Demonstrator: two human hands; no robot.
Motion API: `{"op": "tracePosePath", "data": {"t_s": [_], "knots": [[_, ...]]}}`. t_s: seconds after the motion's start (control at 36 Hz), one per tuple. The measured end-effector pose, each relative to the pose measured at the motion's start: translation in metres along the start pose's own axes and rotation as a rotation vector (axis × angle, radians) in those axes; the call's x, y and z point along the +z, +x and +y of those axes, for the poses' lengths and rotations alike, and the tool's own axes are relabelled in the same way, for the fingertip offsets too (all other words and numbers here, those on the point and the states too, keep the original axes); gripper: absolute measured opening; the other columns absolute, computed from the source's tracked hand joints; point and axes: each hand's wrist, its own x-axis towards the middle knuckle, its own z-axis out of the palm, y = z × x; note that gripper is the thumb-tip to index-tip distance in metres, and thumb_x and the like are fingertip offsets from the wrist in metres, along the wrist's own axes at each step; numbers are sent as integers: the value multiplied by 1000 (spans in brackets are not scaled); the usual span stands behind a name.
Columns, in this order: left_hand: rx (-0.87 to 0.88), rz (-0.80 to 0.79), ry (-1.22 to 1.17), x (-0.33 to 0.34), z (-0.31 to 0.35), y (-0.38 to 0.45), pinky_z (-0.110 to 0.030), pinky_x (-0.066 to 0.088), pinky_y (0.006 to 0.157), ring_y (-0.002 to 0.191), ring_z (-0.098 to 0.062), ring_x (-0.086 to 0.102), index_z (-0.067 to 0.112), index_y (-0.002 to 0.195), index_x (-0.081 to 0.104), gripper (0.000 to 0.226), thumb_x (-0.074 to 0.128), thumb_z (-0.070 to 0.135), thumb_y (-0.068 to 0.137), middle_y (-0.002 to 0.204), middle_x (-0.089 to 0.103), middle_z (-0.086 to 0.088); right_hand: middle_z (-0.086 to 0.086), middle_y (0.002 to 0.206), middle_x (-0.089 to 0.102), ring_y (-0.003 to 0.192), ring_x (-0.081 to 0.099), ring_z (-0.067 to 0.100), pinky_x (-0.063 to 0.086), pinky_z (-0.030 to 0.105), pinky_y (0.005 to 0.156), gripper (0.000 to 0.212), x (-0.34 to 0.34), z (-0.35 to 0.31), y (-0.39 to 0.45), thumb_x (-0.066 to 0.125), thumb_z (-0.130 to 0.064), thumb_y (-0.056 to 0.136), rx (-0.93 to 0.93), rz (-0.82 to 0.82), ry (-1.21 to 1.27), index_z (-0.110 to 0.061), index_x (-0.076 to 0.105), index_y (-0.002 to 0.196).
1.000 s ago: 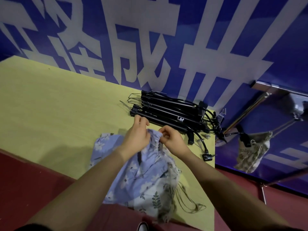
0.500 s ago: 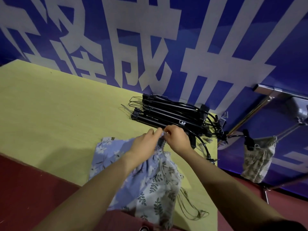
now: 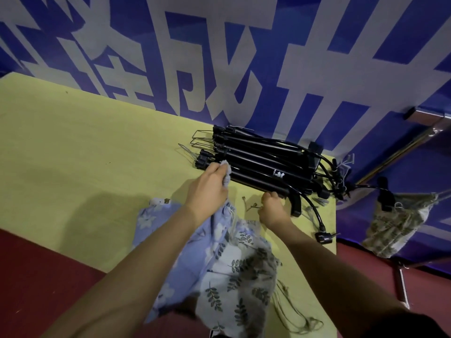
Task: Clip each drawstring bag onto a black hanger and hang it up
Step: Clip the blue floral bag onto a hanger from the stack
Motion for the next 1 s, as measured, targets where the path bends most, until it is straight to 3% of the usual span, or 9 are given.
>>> {"op": "tracePosePath", "data": {"t_s": [0.11, 0.19, 0.36, 0.47, 0.58, 0.64, 0.78, 0.86, 1.0], "knots": [[31, -32, -65, -3, 1, 3, -39, 50, 83, 110, -23, 53, 14, 146, 29, 62, 51, 8, 89, 138, 37, 0, 20, 135, 38, 108, 52, 37, 45, 38, 87, 28, 13, 7, 8, 43, 5, 92, 38, -6, 45, 3, 47, 119], [32, -143, -54, 0, -1, 1, -38, 50, 85, 120, -21, 46, 18, 150, 18, 75, 56, 6, 86, 146, 29, 4, 24, 128, 46, 115, 48, 37, 40, 35, 89, 28, 15, 9, 10, 45, -2, 94, 36, -7, 77, 6, 48, 120], [13, -320, 118, -1, -2, -5, -44, 47, 93, 125, -33, 37, 20, 152, 3, 88, 60, 9, 84, 152, 19, 3, 19, 95, 60, 87, 60, 37, 45, 41, 65, 13, -4, 8, -9, 43, -5, 96, -34, 61, 187, -1, 44, 108], [-1, -331, 128, -6, -2, -8, -46, 47, 91, 124, -34, 38, 21, 152, 4, 92, 63, 11, 81, 153, 19, 2, -2, 82, 55, 71, 52, 9, 40, 18, 61, 6, -30, -15, -36, 51, -14, 96, -246, 186, 575, -9, 54, 93], [6, -319, -5, -10, -3, -12, -46, 49, 91, 127, -27, 42, 18, 152, 8, 96, 66, 8, 76, 152, 22, 1, -5, 93, 54, 87, 52, 4, 40, 9, 75, 15, -44, -48, -51, 59, -11, 92, -381, 91, 834, -22, 57, 82], [11, -293, -81, -14, -2, -15, -45, 48, 94, 132, -25, 39, 16, 151, 11, 95, 67, 8, 75, 153, 22, 1, -8, 96, 53, 97, 49, 7, 38, 9, 81, 14, -42, -59, -55, 60, -11, 90, -421, 12, 781, -23, 58, 82], [5, -233, -160, -23, -4, -19, -43, 44, 98, 135, -23, 36, 14, 151, 15, 93, 70, 7, 76, 154, 22, 0, 11, 114, 48, 106, 43, 16, 37, 25, 95, 12, -23, -67, -52, 62, -14, 88, -396, -43, 554, -23, 57, 83], [11, -217, -145, -29, -11, -21, -41, 44, 98, 135, -22, 36, 14, 151, 16, 90, 68, 5, 78, 154, 23, 0, 8, 107, 55, 97, 52, 19, 48, 37, 87, 5, -22, -72, -47, 63, -23, 87, -375, 5, 365, -23, 60, 92], [-12, -195, -104, -30, -14, -20, -43, 46, 94, 134, -24, 37, 16, 151, 16, 85, 62, 0, 81, 154, 21, 1, 6, 96, 66, 86, 61, 25, 53, 39, 74, 20, -34, -79, -46, 58, -23, 87, -308, -15, 176, -20, 63, 105]]}}
